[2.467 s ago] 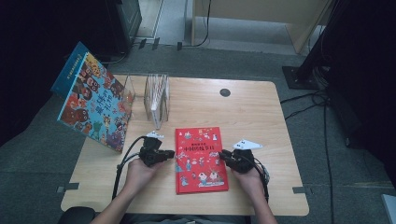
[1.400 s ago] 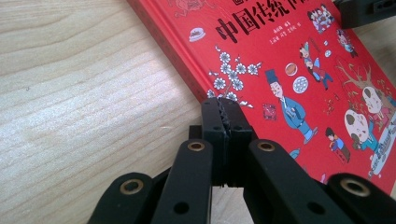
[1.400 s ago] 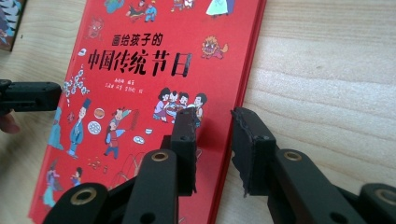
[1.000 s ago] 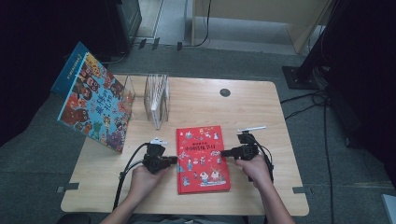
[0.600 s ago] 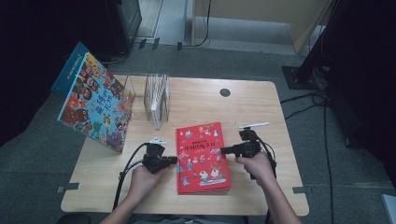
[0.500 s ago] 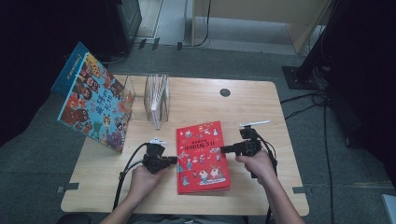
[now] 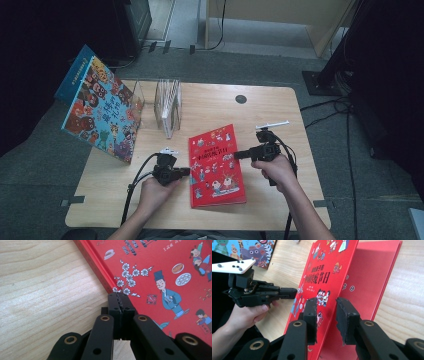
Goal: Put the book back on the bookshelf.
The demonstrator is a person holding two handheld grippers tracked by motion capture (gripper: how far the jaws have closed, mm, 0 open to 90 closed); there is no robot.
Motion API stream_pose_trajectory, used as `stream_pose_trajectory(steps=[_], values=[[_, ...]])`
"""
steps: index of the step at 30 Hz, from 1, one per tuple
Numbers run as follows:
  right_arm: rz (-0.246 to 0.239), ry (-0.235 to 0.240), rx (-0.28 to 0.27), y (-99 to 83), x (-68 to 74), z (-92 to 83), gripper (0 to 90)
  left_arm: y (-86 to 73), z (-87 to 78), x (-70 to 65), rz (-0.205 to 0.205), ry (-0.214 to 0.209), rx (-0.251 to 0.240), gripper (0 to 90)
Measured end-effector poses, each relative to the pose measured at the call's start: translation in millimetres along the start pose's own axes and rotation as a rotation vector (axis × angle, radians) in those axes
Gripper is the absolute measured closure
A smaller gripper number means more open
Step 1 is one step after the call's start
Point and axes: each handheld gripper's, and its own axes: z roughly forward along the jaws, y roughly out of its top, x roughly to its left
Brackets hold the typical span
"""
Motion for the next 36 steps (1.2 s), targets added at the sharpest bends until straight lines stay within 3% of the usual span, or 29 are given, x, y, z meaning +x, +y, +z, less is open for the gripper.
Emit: stream_pose_trajectory(steps=[3, 5, 11, 14, 15, 16, 18, 23, 30, 33, 36], values=[[-0.004, -0.013, -0.021, 1.8, 3.6, -0.4, 69.8, 0.0, 0.6, -0.3, 0.003, -0.006, 0.000, 90.0], [-0.009, -0.047, -0.030, 1.7, 3.7, 1.7, 69.6, 0.0, 1.1, -1.0, 0.010, -0.004, -0.002, 90.0], [0.025, -0.069, -0.056, -3.9, -5.8, 8.1, 70.3, -0.2, 1.2, -2.6, 0.019, 0.004, -0.002, 90.0], [0.037, -0.047, -0.047, -8.5, -9.3, 9.1, 73.6, -0.2, 1.4, -3.3, 0.024, 0.005, 0.001, 90.0], [0.053, 0.007, -0.018, -10.0, -10.4, 11.6, 72.9, -0.2, 1.9, -3.8, 0.022, -0.001, 0.002, 90.0], [0.060, 0.029, -0.002, -12.1, -9.9, 14.7, 72.8, -0.3, 2.4, -4.5, 0.026, -0.002, 0.000, 90.0], [0.035, 0.019, 0.006, -14.0, -6.1, 19.8, 71.9, -0.4, 2.6, -5.7, 0.033, -0.001, 0.005, 90.0], [0.026, 0.029, 0.012, -9.4, -2.3, 23.6, 72.9, -0.1, 2.8, -5.2, 0.032, -0.009, 0.008, 90.0], [-0.044, 0.023, 0.032, 6.0, 16.7, 21.4, 77.6, 0.9, 6.0, -7.7, 0.028, -0.018, 0.002, 90.0], [-0.068, 0.042, 0.042, 14.3, 24.9, 21.3, 81.6, 0.5, 7.7, -8.6, 0.024, -0.033, 0.000, 90.0], [-0.097, 0.024, 0.062, 21.5, 33.7, 22.7, 82.1, 0.5, 8.6, -9.0, 0.024, -0.039, -0.003, 90.0]])
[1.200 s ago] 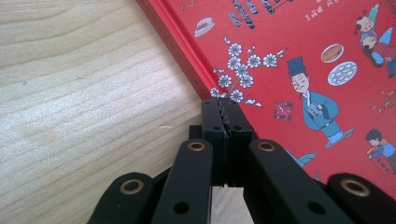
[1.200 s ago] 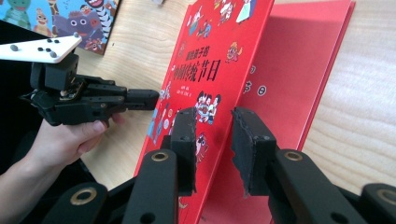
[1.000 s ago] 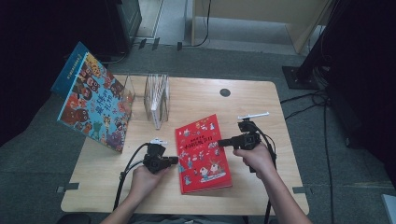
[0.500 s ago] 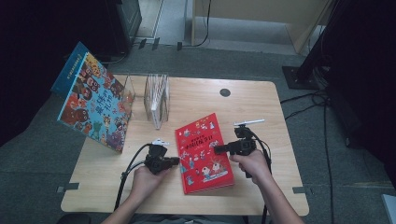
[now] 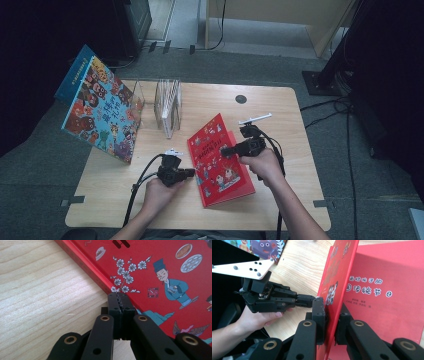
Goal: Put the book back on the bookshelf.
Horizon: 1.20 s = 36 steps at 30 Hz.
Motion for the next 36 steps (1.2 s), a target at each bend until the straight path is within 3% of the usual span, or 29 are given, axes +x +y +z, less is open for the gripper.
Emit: stream_pose_trajectory(steps=[3, 11, 20, 27, 31, 36], values=[[-0.030, -0.026, 0.026, 7.3, 7.1, 0.2, 82.8, 0.7, -0.1, 0.6, -0.001, -0.014, 0.005, 88.7], [-0.097, -0.090, 0.094, 21.0, 24.0, -5.3, 86.3, 3.1, -7.2, 2.4, 0.035, -0.073, -0.009, 68.4], [-0.162, -0.156, 0.148, 27.2, 43.2, -5.4, 87.4, 5.7, -14.3, 8.2, 0.041, -0.047, -0.033, 58.0], [-0.210, -0.185, 0.185, 33.4, 55.5, 6.4, 84.0, 4.1, -13.9, 10.5, 0.060, -0.022, -0.050, 53.8], [-0.235, -0.201, 0.221, 38.6, 61.4, 18.6, 84.9, 3.7, -13.4, 11.9, 0.071, -0.005, -0.040, 52.5], [-0.249, -0.226, 0.244, 42.2, 65.6, 22.1, 85.8, 2.5, -10.9, 12.7, 0.078, 0.003, -0.032, 52.2]])
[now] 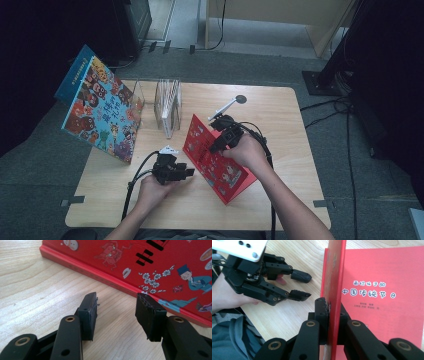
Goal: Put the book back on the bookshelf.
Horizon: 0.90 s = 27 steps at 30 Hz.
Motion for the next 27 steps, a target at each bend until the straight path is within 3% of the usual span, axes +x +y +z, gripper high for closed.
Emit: stream_pose_trajectory(steps=[7, 13, 16, 21, 27], values=[[0.007, 0.002, 0.013, 0.9, -3.6, -1.1, 86.8, -1.7, -0.4, 0.8, -0.016, -0.007, -0.013, 50.9], [0.014, -0.001, 0.038, 1.3, -3.2, -4.1, 88.3, -2.2, 0.2, -0.8, -0.016, -0.020, -0.016, 43.6], [0.011, 0.009, 0.035, 1.2, -4.0, -5.1, 88.4, -0.9, 0.1, -0.5, -0.035, -0.027, -0.011, 41.4], [0.008, 0.031, 0.012, 2.6, -5.6, -14.6, 88.3, 2.2, 1.7, -2.5, -0.029, -0.035, 0.002, 35.3], [0.020, 0.065, -0.028, 4.8, -11.6, -33.0, 88.3, 13.2, -1.7, -6.6, -0.020, -0.069, -0.028, 34.5]])
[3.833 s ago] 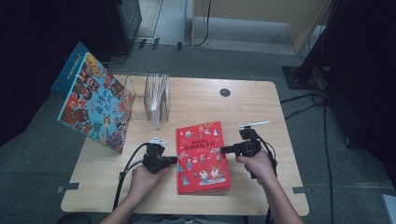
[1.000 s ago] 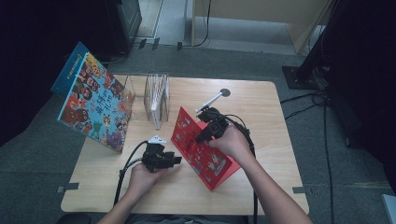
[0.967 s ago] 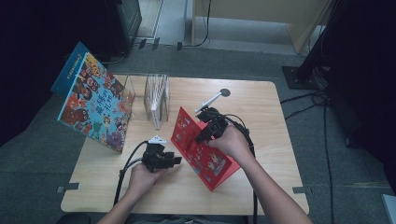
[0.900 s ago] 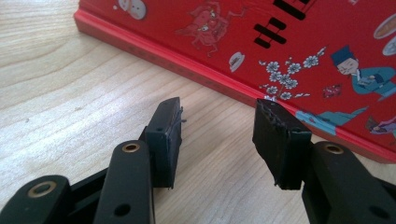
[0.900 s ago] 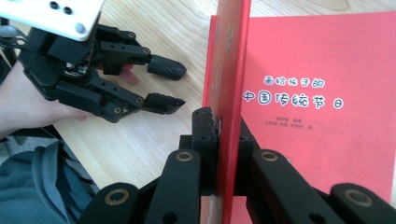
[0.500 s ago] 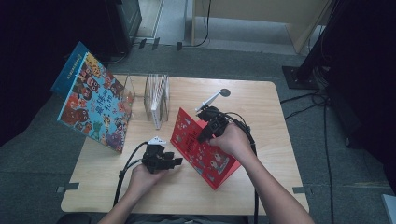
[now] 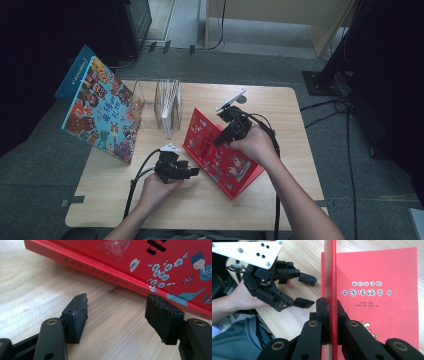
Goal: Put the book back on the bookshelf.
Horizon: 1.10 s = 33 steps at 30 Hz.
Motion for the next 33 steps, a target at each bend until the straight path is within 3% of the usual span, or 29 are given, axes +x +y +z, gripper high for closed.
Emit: stream_pose_trajectory(steps=[13, 18, 22, 28, 33], values=[[0.005, 0.026, -0.049, 7.0, -1.8, -26.9, 88.2, 29.0, -12.7, -5.3, 0.026, -0.013, -0.032, 33.7], [0.000, 0.040, -0.057, 8.2, -1.0, -33.0, 88.1, 37.1, -12.6, -9.5, 0.052, -0.017, -0.035, 32.3], [-0.001, 0.058, -0.079, 6.9, -0.5, -34.7, 88.0, 40.5, -8.8, -8.5, 0.050, -0.037, -0.043, 28.0], [-0.004, 0.117, -0.118, -6.0, -9.8, -32.3, 87.4, 45.4, -11.2, -7.7, 0.036, -0.046, -0.024, 26.7], [-0.025, 0.171, -0.156, -20.6, -16.6, -31.0, 86.2, 49.1, -13.9, -9.5, 0.047, -0.047, -0.051, 24.0]])
